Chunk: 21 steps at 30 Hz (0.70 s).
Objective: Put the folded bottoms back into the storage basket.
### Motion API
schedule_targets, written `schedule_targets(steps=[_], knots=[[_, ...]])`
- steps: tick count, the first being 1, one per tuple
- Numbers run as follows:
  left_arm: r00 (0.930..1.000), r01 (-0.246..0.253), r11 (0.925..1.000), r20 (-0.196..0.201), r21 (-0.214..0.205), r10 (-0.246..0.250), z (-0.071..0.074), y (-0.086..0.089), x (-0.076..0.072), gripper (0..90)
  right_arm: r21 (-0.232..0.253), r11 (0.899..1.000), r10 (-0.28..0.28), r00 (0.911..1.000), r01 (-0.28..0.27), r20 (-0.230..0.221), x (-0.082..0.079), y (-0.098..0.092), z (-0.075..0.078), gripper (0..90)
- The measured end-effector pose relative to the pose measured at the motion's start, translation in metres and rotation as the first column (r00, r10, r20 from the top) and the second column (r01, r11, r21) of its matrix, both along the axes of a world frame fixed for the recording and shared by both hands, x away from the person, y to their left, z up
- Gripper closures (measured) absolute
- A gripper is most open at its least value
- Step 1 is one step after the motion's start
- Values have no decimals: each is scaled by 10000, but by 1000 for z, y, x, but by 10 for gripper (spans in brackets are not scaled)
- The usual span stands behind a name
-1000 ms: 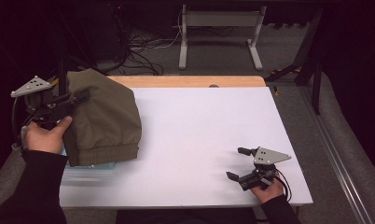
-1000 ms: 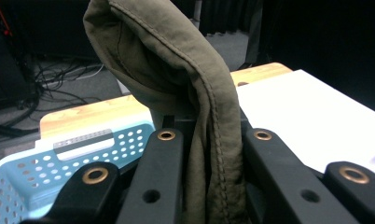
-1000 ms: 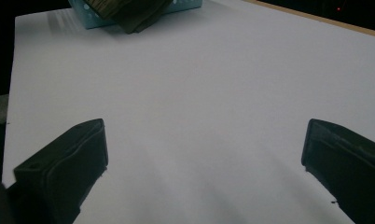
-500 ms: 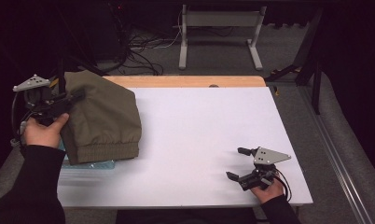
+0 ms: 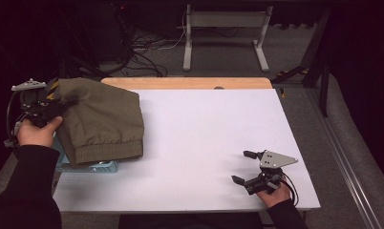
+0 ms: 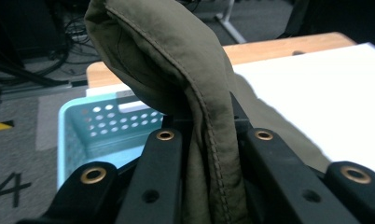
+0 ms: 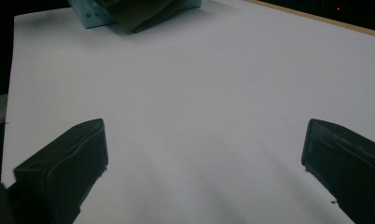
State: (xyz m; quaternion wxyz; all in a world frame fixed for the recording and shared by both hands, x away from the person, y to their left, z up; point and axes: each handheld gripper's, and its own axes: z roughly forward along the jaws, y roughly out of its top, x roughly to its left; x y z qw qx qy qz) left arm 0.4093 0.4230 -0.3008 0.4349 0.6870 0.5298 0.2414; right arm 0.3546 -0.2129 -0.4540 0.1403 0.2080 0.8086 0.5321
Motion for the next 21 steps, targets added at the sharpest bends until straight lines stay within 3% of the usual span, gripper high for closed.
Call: schedule_targets(steps=[13, 17, 21], knots=[[9964, -280, 9990, -793, 351, 308, -16, 15, 13, 812, 18, 10000, -17, 10000, 17, 38, 0, -1, 0, 12], [9911, -350, 9974, -1259, 628, 427, -25, 20, 20, 812, 16, 10000, -18, 10000, 18, 36, 0, -1, 0, 12], [9874, -372, 9973, -1513, 629, 463, -30, 24, 24, 812, 12, 10000, -22, 10000, 22, 37, 0, -1, 0, 12]])
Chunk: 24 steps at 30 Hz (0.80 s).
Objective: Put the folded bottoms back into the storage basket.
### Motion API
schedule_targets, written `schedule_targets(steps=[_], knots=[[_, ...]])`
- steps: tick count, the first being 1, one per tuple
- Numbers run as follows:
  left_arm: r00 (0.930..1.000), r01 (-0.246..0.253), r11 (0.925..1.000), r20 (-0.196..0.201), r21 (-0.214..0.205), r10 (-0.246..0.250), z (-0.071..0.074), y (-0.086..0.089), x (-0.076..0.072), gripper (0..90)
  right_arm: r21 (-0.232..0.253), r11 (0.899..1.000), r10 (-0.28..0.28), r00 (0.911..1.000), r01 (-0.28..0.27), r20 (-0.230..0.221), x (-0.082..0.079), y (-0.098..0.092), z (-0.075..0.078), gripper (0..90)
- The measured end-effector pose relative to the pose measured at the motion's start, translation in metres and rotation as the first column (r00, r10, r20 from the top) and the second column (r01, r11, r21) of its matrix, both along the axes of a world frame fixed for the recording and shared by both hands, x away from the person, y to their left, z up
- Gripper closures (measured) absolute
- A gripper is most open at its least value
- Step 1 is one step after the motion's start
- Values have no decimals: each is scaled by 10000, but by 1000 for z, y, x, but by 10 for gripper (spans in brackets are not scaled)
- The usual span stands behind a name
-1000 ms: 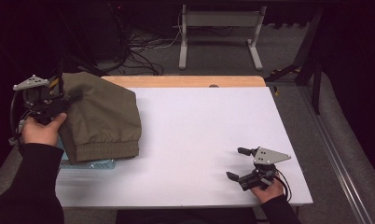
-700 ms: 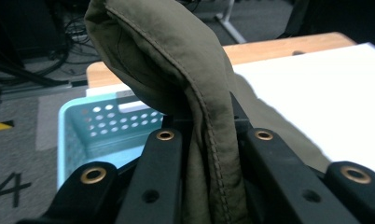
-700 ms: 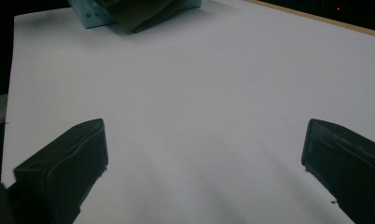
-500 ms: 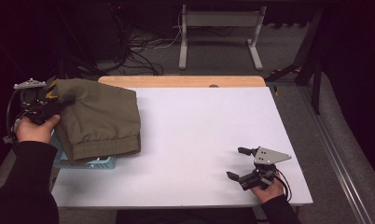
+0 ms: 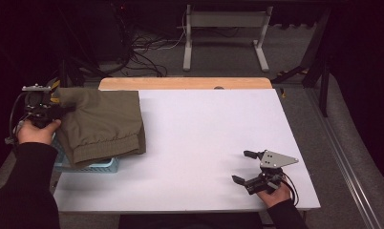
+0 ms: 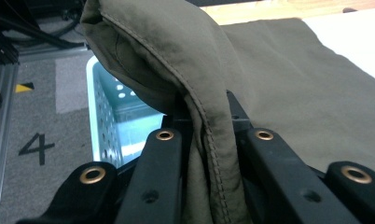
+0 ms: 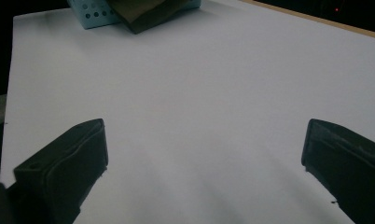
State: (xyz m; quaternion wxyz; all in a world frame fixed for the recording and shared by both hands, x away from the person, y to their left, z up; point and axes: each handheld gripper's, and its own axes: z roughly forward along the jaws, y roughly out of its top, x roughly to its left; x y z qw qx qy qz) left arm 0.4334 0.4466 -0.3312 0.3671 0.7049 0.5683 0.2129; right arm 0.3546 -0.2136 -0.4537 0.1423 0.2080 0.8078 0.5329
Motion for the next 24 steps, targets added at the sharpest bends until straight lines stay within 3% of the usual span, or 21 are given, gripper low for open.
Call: schedule_targets(steps=[15, 24], knots=[[9971, -242, 9997, -721, -66, 237, -16, 7, 6, 813, -8, 10000, -11, 10000, 11, -7, 0, 0, 0, 12], [9960, -456, 9989, -760, 97, 462, -20, 11, 10, 808, -26, 10000, -34, 10000, 34, -1, 0, 0, 0, 12]])
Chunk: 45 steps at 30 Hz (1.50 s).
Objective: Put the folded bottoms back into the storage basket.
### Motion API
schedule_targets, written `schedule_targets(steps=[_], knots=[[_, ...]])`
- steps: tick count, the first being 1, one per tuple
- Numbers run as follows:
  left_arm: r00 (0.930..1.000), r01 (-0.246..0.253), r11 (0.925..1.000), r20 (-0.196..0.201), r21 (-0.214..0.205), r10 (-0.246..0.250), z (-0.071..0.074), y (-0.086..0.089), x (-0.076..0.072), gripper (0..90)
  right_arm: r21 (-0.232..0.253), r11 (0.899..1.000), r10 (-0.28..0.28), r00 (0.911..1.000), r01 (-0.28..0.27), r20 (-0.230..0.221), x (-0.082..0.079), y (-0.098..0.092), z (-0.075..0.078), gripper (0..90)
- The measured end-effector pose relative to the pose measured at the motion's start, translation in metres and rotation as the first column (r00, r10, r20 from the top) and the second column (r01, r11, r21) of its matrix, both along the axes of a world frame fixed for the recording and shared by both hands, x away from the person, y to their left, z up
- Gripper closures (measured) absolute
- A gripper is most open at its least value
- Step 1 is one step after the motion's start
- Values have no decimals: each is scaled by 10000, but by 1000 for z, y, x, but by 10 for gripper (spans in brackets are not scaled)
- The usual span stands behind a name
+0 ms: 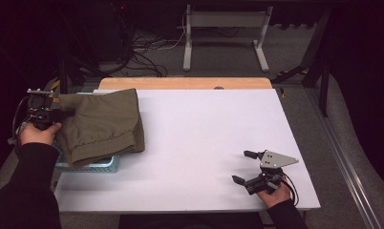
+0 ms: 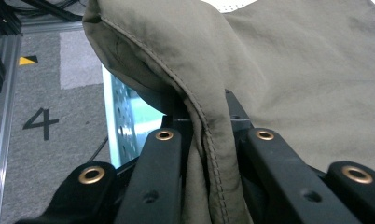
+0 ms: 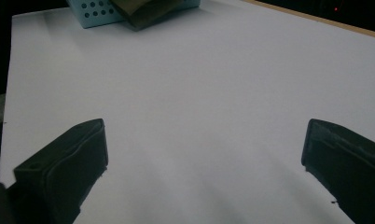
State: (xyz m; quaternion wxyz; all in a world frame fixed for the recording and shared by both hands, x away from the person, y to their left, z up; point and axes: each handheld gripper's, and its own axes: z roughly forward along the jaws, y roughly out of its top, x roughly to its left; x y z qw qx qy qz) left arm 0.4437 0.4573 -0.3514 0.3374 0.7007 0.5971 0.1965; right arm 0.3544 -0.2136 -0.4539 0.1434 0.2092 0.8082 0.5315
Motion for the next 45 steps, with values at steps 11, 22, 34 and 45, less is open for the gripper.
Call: schedule_targets(steps=[11, 22, 34, 45], knots=[[9997, -213, 9973, 124, 705, 205, -4, 1, 13, 801, -31, 10000, -17, 10000, 17, 9, 0, 0, 0, 12], [9990, -458, 9920, 40, 1173, 456, -6, 2, 21, 803, -126, 9999, -33, 10000, 34, 71, -1, 0, 0, 12], [9982, -536, 9854, -192, 1615, 575, -11, 4, 27, 804, -251, 9997, -26, 9999, 29, 121, -2, 1, -1, 12], [9966, -740, 9762, -207, 2039, 798, -14, 2, 31, 805, -330, 9995, 11, 9999, -7, 135, -3, 2, -1, 12]])
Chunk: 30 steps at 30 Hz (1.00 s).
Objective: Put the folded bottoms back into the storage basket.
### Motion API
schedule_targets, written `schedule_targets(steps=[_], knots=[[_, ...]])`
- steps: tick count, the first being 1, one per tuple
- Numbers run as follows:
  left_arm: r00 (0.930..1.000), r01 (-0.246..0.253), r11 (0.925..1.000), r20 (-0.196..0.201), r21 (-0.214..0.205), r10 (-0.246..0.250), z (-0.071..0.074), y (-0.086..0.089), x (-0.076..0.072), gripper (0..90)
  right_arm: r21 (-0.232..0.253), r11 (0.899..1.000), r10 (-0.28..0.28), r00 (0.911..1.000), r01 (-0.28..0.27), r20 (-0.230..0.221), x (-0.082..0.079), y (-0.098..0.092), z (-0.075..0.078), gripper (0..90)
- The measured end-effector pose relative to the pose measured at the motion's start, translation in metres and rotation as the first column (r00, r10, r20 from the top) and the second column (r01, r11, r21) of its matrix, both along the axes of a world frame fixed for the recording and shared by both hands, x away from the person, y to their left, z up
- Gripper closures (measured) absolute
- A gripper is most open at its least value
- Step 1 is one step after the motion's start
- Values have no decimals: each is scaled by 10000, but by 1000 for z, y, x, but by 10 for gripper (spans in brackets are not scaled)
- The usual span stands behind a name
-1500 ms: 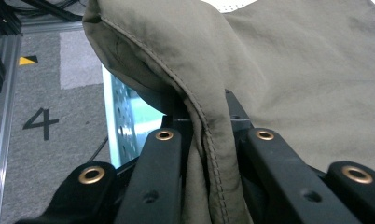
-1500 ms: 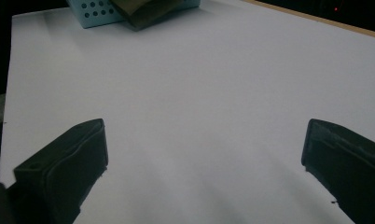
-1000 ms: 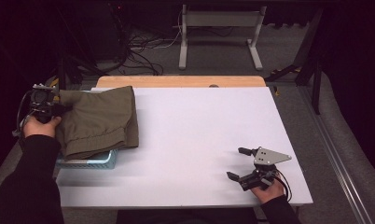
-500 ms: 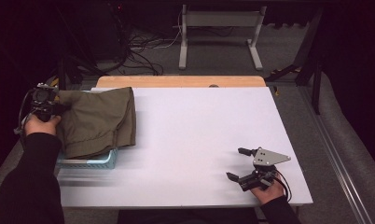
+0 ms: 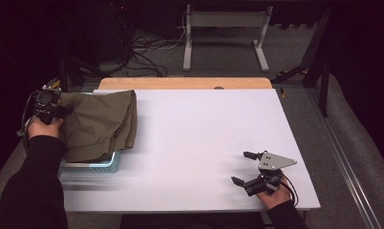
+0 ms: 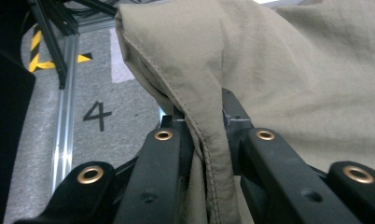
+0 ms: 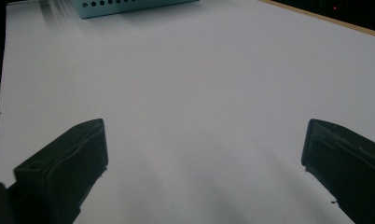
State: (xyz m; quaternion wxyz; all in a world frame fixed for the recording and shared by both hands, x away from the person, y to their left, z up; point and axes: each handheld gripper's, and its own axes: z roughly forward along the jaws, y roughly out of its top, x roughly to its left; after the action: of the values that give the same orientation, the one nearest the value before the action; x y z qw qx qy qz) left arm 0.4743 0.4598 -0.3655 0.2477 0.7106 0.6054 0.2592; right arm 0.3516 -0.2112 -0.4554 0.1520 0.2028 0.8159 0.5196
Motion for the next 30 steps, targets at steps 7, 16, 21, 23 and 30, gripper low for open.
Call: schedule_targets(steps=[7, 16, 21, 23, 30], knots=[[9999, -102, 9999, -87, -18, 101, -3, 1, 1, 801, 11, 10000, 15, 10000, -15, 3, 0, 0, 0, 12], [9998, -127, 9999, -159, -58, 126, -6, 1, 2, 798, -11, 10000, 30, 10000, -30, -1, 0, 0, 0, 12], [9997, -244, 9997, 20, 25, 244, -6, 1, 1, 702, 10, 10000, 50, 10000, -50, -5, 0, 0, 0, 12], [9994, -308, 9995, 149, 8, 308, -4, 1, 0, 644, 11, 10000, 50, 10000, -50, -6, 0, 0, 0, 12], [9905, -482, 9986, 1277, -211, 505, 13, -5, -11, 473, -11, 10000, 35, 10000, -35, 54, 0, 1, 0, 12]])
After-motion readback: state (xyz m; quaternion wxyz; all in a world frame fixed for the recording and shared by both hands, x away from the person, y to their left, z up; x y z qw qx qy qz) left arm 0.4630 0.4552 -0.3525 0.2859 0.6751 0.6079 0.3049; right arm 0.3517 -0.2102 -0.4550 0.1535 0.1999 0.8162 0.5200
